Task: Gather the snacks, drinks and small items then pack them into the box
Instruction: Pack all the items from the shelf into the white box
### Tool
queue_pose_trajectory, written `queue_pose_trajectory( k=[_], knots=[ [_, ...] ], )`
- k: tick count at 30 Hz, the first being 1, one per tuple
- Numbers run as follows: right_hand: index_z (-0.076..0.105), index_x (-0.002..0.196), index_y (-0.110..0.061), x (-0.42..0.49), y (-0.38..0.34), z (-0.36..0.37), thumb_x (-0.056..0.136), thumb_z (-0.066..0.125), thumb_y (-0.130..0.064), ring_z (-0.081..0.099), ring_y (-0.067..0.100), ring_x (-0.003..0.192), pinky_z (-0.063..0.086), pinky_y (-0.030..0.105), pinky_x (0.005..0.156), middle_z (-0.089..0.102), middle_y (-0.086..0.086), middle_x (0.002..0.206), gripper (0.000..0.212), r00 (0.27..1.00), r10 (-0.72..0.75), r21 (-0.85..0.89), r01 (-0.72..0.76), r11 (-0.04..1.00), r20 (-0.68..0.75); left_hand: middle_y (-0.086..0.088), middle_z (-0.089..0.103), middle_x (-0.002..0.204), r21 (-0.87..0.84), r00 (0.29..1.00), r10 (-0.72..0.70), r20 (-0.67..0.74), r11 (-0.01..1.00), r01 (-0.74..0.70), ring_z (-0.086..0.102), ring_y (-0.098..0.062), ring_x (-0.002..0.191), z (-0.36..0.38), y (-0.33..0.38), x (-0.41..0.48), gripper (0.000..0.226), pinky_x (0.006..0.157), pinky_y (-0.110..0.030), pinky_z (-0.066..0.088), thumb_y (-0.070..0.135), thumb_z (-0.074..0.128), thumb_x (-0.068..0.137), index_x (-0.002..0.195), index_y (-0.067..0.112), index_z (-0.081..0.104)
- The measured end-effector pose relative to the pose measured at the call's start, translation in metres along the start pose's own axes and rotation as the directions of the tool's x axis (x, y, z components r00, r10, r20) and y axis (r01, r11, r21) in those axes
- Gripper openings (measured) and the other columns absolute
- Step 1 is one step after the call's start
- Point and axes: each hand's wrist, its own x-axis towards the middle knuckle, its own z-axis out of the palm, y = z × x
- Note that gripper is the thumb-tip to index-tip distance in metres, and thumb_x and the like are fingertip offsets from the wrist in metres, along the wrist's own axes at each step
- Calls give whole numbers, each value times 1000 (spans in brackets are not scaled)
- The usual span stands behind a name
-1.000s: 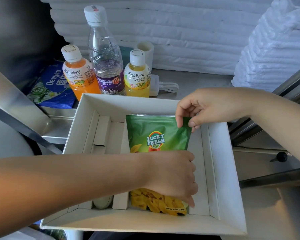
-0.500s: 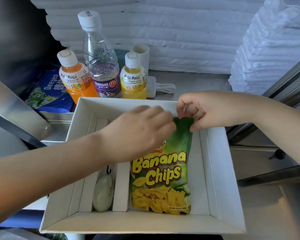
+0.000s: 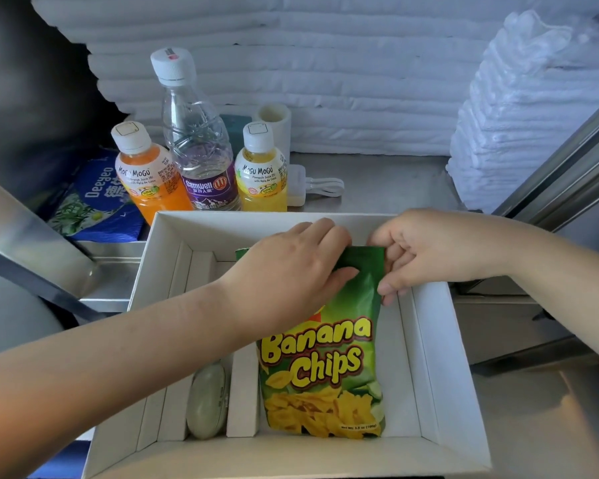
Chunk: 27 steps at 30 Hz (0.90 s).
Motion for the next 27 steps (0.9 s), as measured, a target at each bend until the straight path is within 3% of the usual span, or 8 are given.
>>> queue_pose_trajectory(
  k=[6, 9, 11, 16, 22, 25, 27],
  knots=[
    [70, 92, -17, 4, -3, -3, 82, 72, -17, 71, 16, 82, 56, 23, 71, 75, -5, 85, 10, 1000, -9, -43, 10, 999, 25, 2, 49, 86, -216, 997, -78, 8, 973, 78, 51, -23, 82, 5, 6, 4, 27, 63, -23, 22, 37, 48, 95, 99, 10, 50],
    [71, 86, -22, 8, -8, 0, 83, 71, -16, 69, 1, 74, 50, 13, 60, 74, -11, 80, 7, 999, -29, -79, 31, 996, 22, 4, 45, 82, -259, 998, -55, 34, 964, 62, 47, -21, 76, 3, 6, 4, 25, 62, -22, 20, 33, 52, 94, 95, 7, 51],
    [71, 82, -27, 12, -10, 2, 83, 70, -16, 66, -2, 69, 46, 9, 56, 73, -15, 77, 11, 998, -68, -149, 68, 987, 6, 3, 45, 80, -280, 998, -44, 49, 958, 56, 41, -18, 72, 1, 5, 3, 26, 61, -22, 20, 30, 54, 93, 93, 4, 52],
    [73, 82, -29, 14, -6, -4, 80, 74, -20, 70, 13, 81, 53, 25, 72, 74, -10, 82, 9, 997, -76, -118, 79, 990, 32, 3, 46, 81, -294, 996, -37, 81, 954, 59, 38, -13, 73, 0, 0, 4, 26, 62, -21, 22, 32, 52, 94, 93, 6, 52],
    [73, 89, -24, 14, -3, -8, 83, 71, -16, 70, 10, 83, 53, 19, 70, 75, -1, 87, 9, 985, -64, 5, 64, 998, 158, 8, 43, 75, -375, 995, -29, 100, 925, 65, 33, -7, 68, 1, -4, 5, 23, 60, -23, 26, 35, 55, 91, 88, 14, 46],
    [73, 86, -26, 15, -2, -7, 84, 70, -13, 70, 7, 83, 51, 16, 69, 75, -3, 86, 13, 979, -71, 48, 63, 997, 192, 9, 45, 74, -418, 982, -15, 189, 903, 94, 39, -11, 69, 1, -10, 7, 34, 64, -15, 34, 42, 65, 82, 89, 14, 47],
    [73, 85, -28, 16, -2, -7, 83, 70, -13, 69, 6, 81, 49, 13, 67, 75, -2, 86, 15, 975, -74, 59, 63, 996, 208, 12, 46, 71, -428, 979, -25, 204, 897, 113, 46, -3, 69, 1, -12, 8, 36, 60, -13, 35, 41, 72, 77, 88, 18, 47]
  ],
)
